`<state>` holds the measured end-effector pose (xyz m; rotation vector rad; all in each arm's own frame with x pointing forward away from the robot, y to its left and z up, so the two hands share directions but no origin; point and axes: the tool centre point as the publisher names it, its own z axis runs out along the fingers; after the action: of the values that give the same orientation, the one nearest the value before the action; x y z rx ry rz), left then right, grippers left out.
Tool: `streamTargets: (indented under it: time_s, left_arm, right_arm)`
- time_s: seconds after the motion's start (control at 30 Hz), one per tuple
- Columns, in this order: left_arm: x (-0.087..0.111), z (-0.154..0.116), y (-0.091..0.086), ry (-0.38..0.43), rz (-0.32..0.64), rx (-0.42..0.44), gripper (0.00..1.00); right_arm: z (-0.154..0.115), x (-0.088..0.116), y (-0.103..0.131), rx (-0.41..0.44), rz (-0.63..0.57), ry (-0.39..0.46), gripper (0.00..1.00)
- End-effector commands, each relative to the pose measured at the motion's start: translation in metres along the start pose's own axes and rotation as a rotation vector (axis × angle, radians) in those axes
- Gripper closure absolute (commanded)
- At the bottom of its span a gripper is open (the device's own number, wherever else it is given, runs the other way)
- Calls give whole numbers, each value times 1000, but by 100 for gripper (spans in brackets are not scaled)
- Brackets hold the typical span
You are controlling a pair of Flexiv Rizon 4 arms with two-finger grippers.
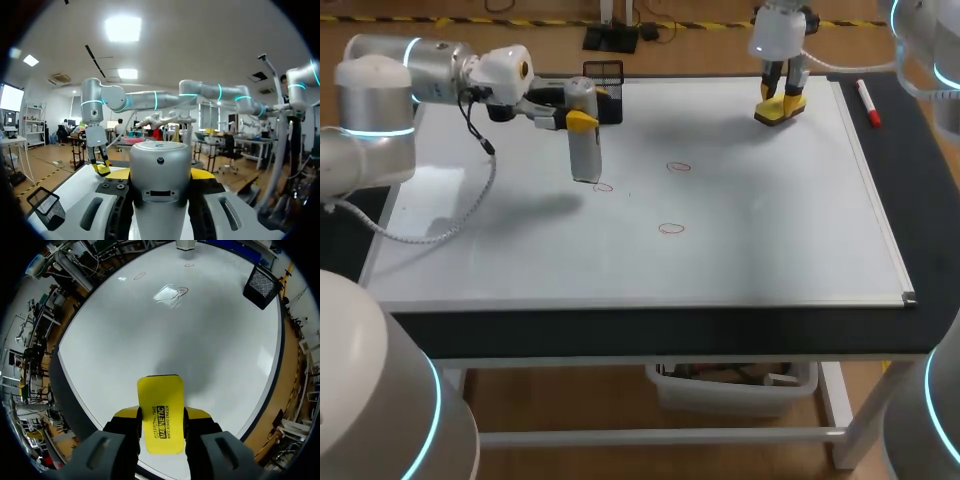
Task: Pick up the inspection probe, press it on each red-marked spot on the whiteboard one by one, put down the probe, pick up the eraser, and wipe off all the red marks.
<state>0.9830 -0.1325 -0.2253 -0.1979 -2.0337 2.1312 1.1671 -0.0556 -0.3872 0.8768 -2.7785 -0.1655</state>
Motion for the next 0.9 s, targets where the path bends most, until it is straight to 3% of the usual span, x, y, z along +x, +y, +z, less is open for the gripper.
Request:
streamTargets:
  time_s: [0.03,0.9]
  left_arm:
    - [-9,4,7,31,11,4,100]
    - [-19,17,35,56,6,-1,100]
  right_arm:
    - [-5,3,2,7,-2,0,100]
    - [-5,3,2,7,-2,0,100]
